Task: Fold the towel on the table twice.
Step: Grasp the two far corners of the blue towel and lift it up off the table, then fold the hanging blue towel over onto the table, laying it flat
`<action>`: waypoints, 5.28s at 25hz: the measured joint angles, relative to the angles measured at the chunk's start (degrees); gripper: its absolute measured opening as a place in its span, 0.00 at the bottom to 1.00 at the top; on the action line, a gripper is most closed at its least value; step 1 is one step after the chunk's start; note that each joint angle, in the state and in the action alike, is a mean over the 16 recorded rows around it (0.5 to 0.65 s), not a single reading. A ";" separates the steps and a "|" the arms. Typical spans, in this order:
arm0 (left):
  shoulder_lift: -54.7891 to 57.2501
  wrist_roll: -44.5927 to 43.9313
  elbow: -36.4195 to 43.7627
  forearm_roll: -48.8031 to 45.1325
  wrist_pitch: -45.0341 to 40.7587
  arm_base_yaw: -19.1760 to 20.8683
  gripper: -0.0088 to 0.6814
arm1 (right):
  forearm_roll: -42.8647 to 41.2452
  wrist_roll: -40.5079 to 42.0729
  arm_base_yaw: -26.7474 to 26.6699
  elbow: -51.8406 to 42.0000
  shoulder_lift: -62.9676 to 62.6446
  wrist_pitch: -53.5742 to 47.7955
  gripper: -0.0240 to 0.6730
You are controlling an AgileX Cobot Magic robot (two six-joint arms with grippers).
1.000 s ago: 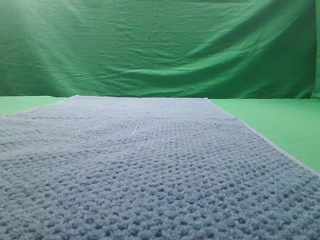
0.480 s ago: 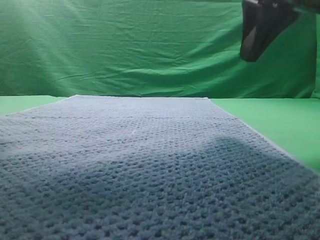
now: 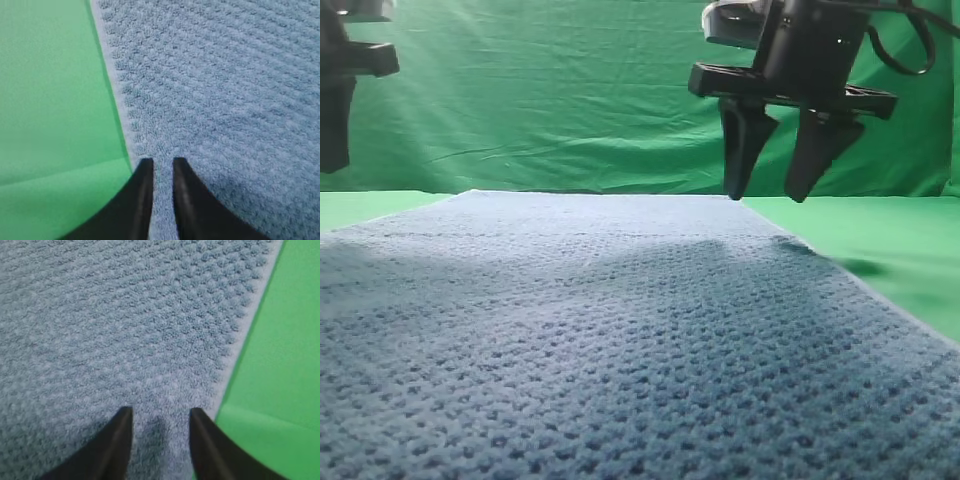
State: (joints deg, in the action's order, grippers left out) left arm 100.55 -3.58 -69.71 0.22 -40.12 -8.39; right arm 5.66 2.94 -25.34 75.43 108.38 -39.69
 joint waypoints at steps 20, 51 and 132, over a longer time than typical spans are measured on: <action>8.92 8.68 -1.15 -3.93 3.89 0.00 0.94 | -0.60 -1.78 0.44 1.70 6.67 4.14 0.99; 10.54 8.21 -16.90 -0.15 -7.26 -0.46 0.01 | -0.79 -2.95 2.57 3.06 0.44 5.80 0.03; -32.36 -3.36 13.74 21.46 11.28 -6.88 0.01 | -1.16 2.63 4.52 -13.14 -38.83 -4.03 0.03</action>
State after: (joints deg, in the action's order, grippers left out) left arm 68.19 -6.95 -55.97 21.68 -28.84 -15.27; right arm 4.50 5.57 -20.81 62.30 69.55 -43.71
